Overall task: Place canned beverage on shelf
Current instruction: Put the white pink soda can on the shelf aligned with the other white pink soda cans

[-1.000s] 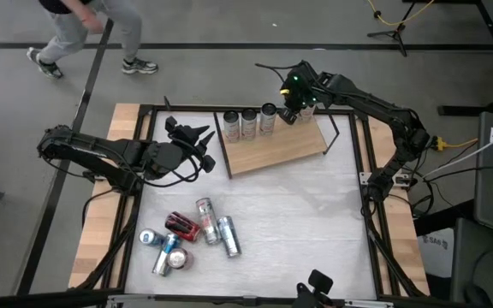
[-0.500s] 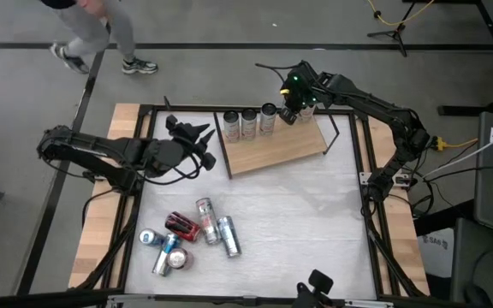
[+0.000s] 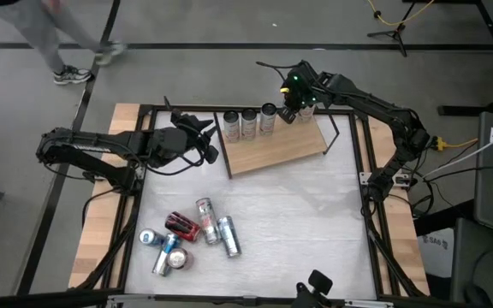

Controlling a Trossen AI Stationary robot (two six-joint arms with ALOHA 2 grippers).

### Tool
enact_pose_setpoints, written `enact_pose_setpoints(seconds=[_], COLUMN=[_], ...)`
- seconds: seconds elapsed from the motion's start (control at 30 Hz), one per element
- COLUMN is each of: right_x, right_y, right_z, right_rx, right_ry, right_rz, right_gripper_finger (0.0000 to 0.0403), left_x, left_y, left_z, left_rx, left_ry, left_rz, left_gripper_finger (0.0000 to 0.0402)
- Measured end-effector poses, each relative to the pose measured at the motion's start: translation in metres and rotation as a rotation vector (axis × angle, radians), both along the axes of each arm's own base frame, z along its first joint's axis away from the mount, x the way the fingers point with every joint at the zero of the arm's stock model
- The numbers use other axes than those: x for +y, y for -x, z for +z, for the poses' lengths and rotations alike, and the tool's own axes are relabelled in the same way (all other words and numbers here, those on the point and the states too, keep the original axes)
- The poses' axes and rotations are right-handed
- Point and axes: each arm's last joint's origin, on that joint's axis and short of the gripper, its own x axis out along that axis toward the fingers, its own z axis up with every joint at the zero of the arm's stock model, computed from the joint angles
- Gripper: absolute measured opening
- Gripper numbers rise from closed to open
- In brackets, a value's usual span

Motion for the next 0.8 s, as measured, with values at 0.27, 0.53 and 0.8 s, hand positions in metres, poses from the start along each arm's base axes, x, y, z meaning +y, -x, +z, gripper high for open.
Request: enact_pose_setpoints(seconds=[0.27, 0.53, 0.8], right_x=[0.0001, 0.0000, -0.0004], right_y=[-0.0001, -0.0002, 0.0001], right_z=[0.0000, 0.0001, 0.0001], right_rx=[-0.009, -0.017, -0.023], right_ry=[-0.010, -0.017, -0.022], right_rz=[-0.018, -0.032, -0.064], right_gripper_finger=[0.0066, 0.0066, 0.0066], left_x=[0.0020, 0.0020, 0.0020], left_y=[0.0001, 0.0001, 0.0002], left_z=[0.0000, 0.0000, 0.0000], left_rx=[0.000, 0.002, 0.003], left_ry=[0.002, 0.001, 0.000], left_rz=[0.003, 0.003, 0.003], left_gripper_finger=[0.0092, 0.0092, 0.0092])
